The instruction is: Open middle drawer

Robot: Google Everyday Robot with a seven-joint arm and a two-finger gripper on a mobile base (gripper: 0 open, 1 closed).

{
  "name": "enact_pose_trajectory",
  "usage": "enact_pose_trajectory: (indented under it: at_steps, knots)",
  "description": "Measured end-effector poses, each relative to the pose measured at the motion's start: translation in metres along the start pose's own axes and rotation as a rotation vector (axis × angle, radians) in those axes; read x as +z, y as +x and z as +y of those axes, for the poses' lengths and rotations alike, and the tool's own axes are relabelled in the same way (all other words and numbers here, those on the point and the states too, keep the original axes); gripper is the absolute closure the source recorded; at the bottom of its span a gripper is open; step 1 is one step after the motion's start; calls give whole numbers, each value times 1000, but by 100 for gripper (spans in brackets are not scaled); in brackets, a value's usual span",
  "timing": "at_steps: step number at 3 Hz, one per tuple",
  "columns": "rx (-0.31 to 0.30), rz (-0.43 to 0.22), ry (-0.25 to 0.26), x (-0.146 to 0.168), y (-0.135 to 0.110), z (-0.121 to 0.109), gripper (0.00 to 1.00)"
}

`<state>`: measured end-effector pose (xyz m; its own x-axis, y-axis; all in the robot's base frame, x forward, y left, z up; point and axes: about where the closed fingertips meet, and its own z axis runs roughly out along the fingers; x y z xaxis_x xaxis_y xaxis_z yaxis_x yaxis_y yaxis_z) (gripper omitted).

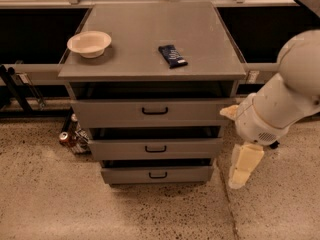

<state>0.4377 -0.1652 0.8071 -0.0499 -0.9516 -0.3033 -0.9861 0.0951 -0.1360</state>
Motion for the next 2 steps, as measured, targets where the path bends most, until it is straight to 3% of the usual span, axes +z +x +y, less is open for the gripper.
enact_pose_trajectory:
  at_steps: [1,2]
  knots:
    - [-70,-2,-42,86,29,2,0]
    - [-110,-13,-63,133,43,1,0]
